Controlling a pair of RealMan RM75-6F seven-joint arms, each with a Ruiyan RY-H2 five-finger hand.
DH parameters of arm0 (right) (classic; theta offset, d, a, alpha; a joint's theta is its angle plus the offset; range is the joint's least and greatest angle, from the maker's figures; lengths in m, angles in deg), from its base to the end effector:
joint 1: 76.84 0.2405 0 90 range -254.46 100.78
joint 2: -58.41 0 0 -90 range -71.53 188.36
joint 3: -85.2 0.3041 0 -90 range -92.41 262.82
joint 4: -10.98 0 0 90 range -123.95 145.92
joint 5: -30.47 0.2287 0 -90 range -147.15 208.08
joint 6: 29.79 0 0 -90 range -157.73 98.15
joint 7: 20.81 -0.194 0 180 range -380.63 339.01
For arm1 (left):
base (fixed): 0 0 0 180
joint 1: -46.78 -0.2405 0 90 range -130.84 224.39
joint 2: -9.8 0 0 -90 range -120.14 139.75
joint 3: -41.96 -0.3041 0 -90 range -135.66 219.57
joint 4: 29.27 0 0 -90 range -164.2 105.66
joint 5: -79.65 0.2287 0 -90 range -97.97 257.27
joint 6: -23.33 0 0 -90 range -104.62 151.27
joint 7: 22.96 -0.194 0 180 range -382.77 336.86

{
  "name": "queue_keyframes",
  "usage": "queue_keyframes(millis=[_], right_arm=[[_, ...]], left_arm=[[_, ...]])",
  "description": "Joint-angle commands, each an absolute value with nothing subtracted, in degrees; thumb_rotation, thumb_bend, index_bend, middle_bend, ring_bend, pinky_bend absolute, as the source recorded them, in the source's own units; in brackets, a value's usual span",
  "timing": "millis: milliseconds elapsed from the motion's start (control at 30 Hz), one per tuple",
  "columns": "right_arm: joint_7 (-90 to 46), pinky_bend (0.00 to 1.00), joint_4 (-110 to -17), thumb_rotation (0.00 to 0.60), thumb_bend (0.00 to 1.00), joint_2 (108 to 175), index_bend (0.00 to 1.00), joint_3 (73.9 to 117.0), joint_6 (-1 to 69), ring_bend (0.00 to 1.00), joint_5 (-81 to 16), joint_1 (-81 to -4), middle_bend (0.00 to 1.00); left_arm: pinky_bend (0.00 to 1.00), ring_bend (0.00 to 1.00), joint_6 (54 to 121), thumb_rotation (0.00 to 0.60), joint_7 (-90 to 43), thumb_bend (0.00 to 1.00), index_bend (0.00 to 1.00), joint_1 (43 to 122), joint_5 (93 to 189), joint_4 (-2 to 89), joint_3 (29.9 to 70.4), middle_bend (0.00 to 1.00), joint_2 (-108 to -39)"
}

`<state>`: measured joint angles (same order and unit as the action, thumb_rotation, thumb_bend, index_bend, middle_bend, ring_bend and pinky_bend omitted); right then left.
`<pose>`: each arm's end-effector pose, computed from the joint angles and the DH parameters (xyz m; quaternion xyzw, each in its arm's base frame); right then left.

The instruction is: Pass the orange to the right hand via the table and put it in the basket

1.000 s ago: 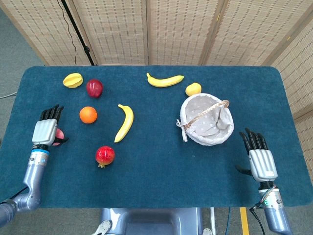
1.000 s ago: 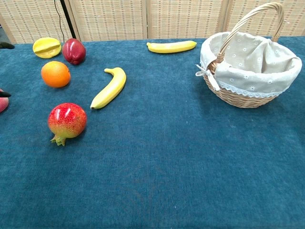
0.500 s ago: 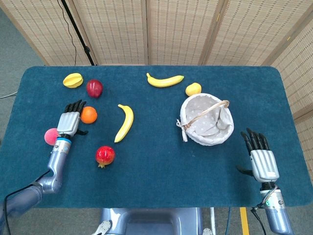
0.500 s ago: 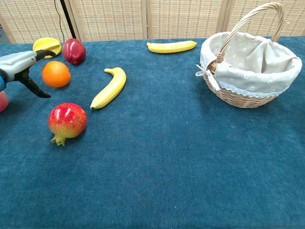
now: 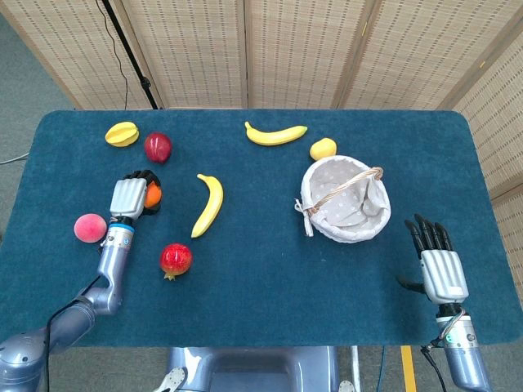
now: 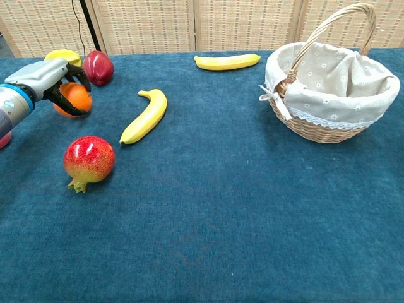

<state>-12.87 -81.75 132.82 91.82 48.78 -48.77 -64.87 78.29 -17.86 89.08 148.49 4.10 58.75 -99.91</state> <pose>-0.3275 -0.2908 0.0922 0.5928 -0.4131 0.4038 0.5611 -0.2864 0.5067 -0.0536 -0.6053 -0.4112 -0.3941 0.5560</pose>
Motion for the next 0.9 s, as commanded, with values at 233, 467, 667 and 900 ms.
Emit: queue_keyframes(millis=[233,467,667,900], right_arm=[[-13.41,0.0,-81.47,0.6,0.03,132.9,0.0,92.13,48.84,0.0,-48.36,-64.97,0.0],[-13.45,0.0,-81.44,0.6,0.03,133.01,0.0,92.11,48.72,0.0,-48.51,-64.86,0.0],[-13.45,0.0,-81.38,0.6,0.03,133.06,0.0,92.05,48.42,0.0,-48.49,-64.74,0.0],[-13.8,0.0,-81.05,0.6,0.03,132.95,0.0,92.31,48.18,0.0,-47.68,-64.81,0.0]], left_arm=[[0.53,0.45,83.49,0.6,-14.67,0.32,0.67,85.89,149.9,2.06,58.15,0.56,-101.25],[0.53,0.45,88.56,0.6,-20.81,0.34,0.67,84.95,150.54,16.45,59.27,0.56,-94.54],[0.53,0.45,90.9,0.6,-32.25,0.34,0.67,83.8,150.35,40.32,59.56,0.56,-85.77],[0.53,0.45,89.68,0.6,-43.11,0.34,0.67,84.22,148.65,61.94,58.65,0.56,-79.69]])
